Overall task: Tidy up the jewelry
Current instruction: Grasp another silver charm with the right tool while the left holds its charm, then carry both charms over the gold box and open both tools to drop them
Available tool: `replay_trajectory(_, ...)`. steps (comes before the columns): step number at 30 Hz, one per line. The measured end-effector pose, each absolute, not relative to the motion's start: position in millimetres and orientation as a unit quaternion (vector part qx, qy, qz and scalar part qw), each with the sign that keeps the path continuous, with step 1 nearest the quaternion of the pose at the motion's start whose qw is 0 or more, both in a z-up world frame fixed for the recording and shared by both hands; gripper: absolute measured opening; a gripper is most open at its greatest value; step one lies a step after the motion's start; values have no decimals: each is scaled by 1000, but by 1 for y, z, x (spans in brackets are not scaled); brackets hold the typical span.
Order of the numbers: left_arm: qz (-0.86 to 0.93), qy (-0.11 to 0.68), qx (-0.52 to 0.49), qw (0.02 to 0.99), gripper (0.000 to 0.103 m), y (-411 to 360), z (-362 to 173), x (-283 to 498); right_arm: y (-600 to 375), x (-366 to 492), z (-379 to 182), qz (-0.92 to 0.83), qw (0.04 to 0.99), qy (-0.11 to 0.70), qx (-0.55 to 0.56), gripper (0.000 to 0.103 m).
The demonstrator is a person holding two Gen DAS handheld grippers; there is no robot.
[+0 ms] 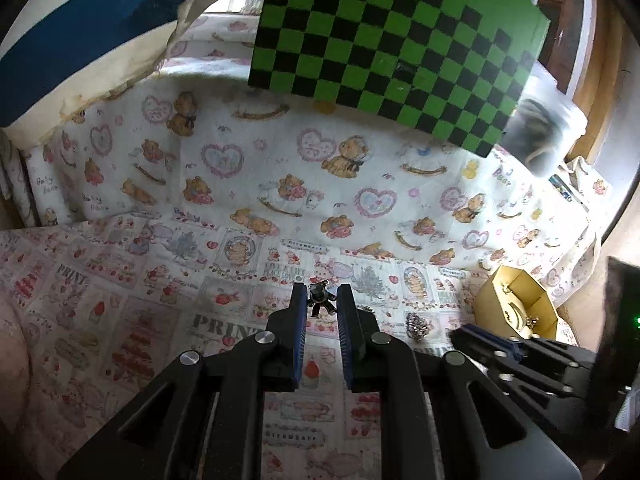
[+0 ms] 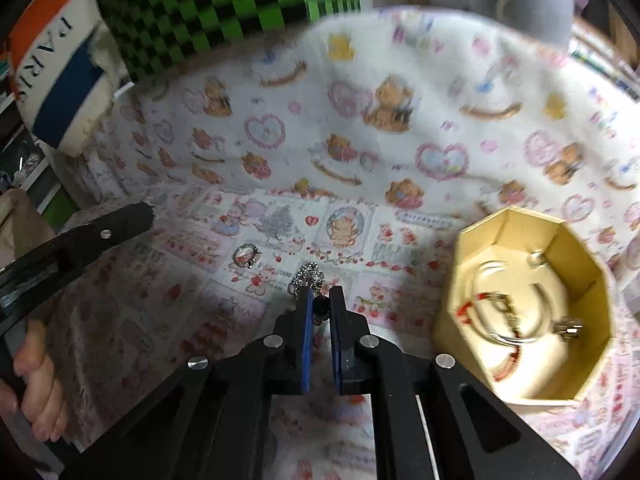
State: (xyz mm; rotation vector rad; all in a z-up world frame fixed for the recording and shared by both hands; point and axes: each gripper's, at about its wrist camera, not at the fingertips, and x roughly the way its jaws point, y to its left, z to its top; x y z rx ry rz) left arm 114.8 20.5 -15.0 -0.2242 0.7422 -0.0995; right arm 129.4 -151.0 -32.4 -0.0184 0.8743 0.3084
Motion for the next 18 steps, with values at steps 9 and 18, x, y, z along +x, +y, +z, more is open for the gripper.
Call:
replay_trajectory(9,-48,323,-99,940,14,10,5,94,-190,84,7,155,923,351,12,9)
replay_trajectory(18,-47,307,-67,948,14,-3,10,87,-210,73,21,156,930,331,25,9)
